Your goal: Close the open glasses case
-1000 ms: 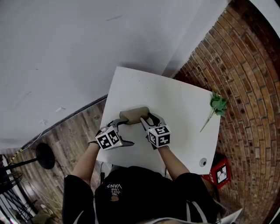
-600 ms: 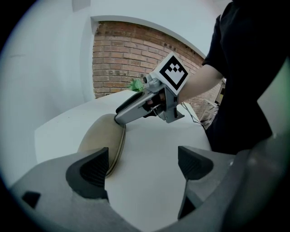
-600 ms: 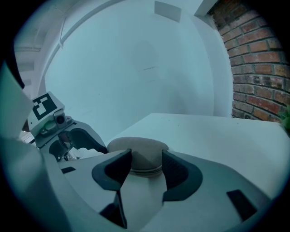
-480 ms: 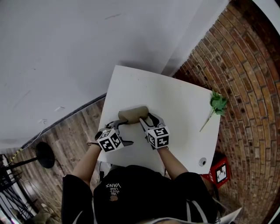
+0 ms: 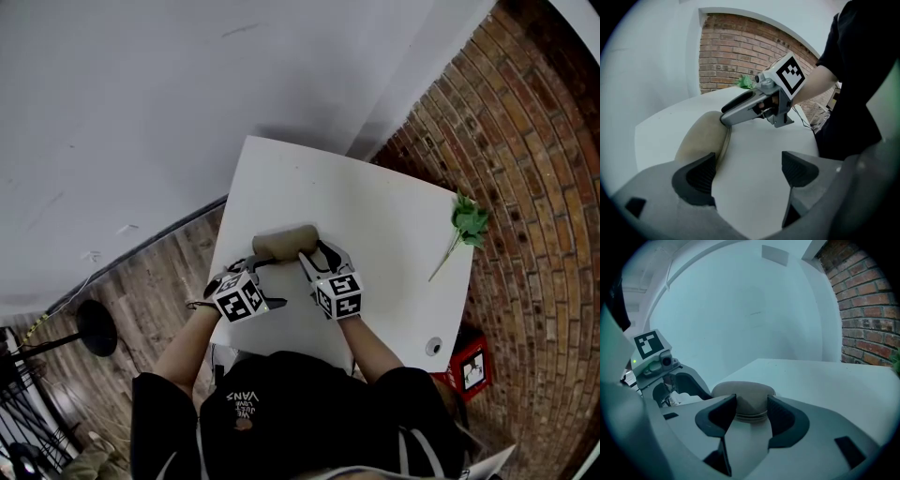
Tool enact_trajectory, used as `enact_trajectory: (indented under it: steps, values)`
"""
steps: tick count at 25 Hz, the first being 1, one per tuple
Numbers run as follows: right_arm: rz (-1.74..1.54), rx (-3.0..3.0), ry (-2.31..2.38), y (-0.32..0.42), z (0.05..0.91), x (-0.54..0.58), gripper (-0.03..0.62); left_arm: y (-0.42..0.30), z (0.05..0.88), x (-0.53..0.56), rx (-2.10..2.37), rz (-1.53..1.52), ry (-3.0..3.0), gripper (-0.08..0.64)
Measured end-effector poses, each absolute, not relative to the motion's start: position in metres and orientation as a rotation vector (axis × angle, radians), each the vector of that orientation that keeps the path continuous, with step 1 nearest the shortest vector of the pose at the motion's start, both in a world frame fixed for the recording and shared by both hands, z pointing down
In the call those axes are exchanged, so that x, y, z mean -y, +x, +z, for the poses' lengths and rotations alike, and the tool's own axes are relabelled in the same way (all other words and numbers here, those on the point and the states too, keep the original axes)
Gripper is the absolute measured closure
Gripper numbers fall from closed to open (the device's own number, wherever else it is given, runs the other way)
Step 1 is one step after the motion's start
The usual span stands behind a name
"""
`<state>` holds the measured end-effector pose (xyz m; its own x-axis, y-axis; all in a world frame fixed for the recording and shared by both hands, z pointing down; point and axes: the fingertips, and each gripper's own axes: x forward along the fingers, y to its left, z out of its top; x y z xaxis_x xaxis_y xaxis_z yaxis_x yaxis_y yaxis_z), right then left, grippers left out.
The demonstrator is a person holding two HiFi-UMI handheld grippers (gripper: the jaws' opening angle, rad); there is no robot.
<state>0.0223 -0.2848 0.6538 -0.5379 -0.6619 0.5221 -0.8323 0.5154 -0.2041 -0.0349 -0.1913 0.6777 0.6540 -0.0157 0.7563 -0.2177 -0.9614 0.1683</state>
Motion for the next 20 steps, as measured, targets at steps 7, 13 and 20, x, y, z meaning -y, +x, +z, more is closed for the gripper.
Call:
enact_trajectory:
  steps: [7,13,20]
  values:
    - [0.676,2.389,1.240,0.022,0.654,0.290,0.379,-0.029,0.670,0.184,0.168,1.363,2.699,0.096]
    - [0.681,2.369,1.255,0.031,0.651,0.289,0.373,-0.028,0.654,0.203,0.357,1.199,2.717,0.094]
    - [0.666,2.401,1.287,0.048,0.630,0.279,0.373,-0.043,0.627,0.223,0.711,1.030,2.737,0.124]
